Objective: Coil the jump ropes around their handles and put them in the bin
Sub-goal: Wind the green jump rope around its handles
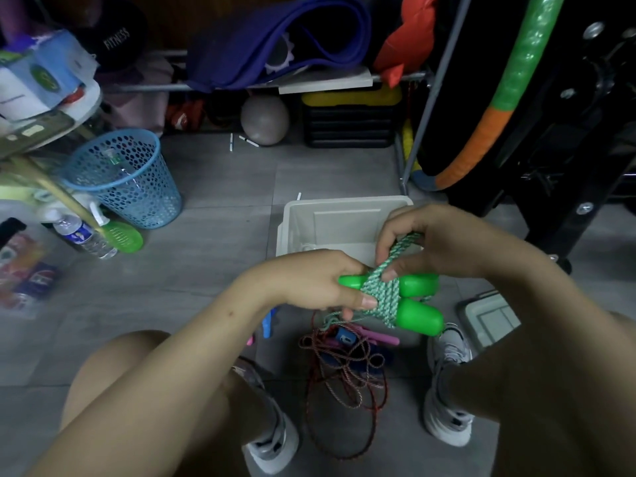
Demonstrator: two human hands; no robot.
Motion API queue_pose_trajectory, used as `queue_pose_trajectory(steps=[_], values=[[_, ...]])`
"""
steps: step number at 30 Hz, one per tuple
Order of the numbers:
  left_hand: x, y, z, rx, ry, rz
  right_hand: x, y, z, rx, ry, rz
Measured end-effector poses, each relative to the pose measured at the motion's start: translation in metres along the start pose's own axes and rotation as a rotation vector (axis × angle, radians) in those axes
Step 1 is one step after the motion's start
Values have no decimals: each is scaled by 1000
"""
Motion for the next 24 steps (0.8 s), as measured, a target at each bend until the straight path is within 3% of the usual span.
queue_pose_trajectory(steps=[6, 12, 19, 24], values=[[0, 3, -3, 10, -7, 136, 12, -11, 9, 24, -17, 93], [-5, 1, -14, 94, -130, 35, 23, -20, 12, 75, -45, 683], [0, 1, -19, 50, -137, -89, 30, -24, 10, 111, -42, 738], [-4, 7, -25, 106, -161, -205, 25, -28, 2, 160, 62, 723]])
Point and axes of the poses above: each hand's wrist, its own z-axis towards the middle knuckle, its own x-axis out of the palm, y = z × x, the point moved 2 cm from there along z, towards the middle knuckle, and after that the axes turned 1 degree about -z, right-handed, at the moved point
